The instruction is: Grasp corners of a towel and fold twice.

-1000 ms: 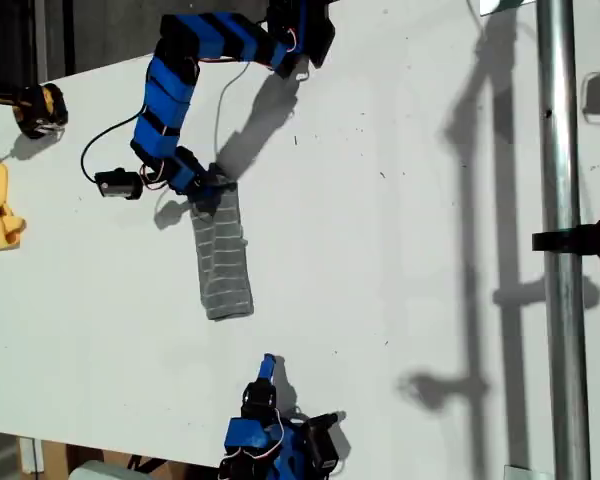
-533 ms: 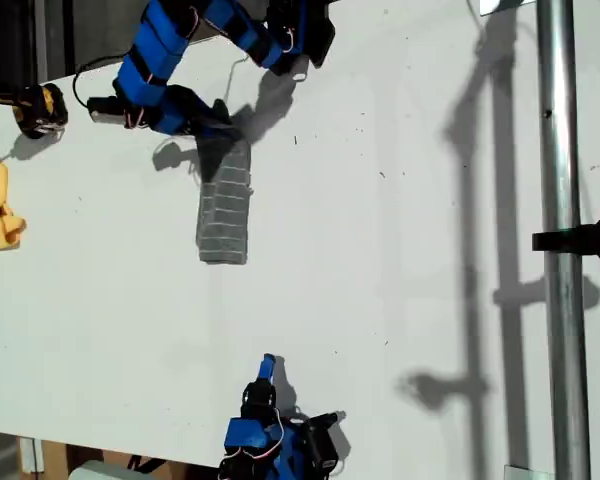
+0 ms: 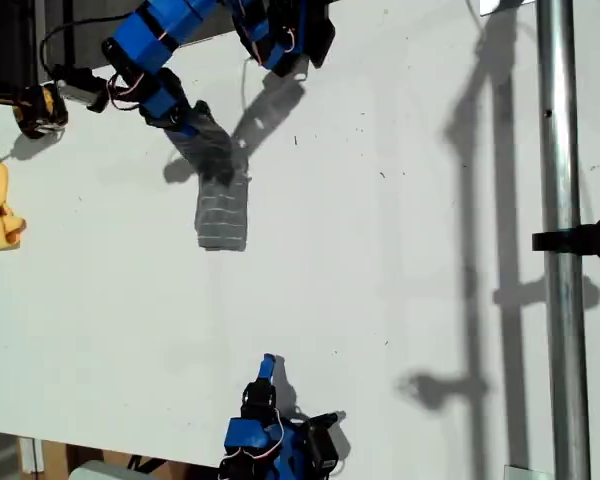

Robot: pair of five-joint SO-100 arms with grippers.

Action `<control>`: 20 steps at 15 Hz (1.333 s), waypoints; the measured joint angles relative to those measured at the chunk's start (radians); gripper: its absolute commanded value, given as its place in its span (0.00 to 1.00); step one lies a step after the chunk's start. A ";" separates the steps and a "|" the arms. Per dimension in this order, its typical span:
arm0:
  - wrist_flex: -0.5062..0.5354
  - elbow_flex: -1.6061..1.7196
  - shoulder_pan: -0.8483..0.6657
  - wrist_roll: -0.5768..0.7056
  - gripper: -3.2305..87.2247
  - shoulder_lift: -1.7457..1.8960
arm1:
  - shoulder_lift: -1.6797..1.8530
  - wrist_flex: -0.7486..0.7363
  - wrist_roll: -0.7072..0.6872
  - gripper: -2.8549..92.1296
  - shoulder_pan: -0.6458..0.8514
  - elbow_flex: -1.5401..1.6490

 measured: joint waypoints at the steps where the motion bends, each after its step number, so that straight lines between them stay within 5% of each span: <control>1: 0.000 0.000 0.000 0.000 0.02 0.000 | 0.002 -0.021 0.017 0.03 -0.057 -0.044; 7: 0.000 0.000 0.000 0.000 0.02 0.000 | -0.233 -0.341 0.087 0.03 -0.239 -0.098; 14: 0.000 0.000 0.000 0.000 0.02 0.000 | -0.730 -0.540 0.092 0.05 -0.259 -0.321; 16: 0.000 0.000 0.000 0.000 0.02 0.000 | -0.853 -0.554 0.097 0.26 -0.259 -0.394; 17: 0.000 0.000 0.000 0.000 0.02 0.000 | -0.905 -0.548 0.097 0.45 -0.259 -0.451; 20: 0.000 0.000 0.002 0.000 0.02 0.000 | -0.931 -0.486 0.063 0.58 -0.281 -0.568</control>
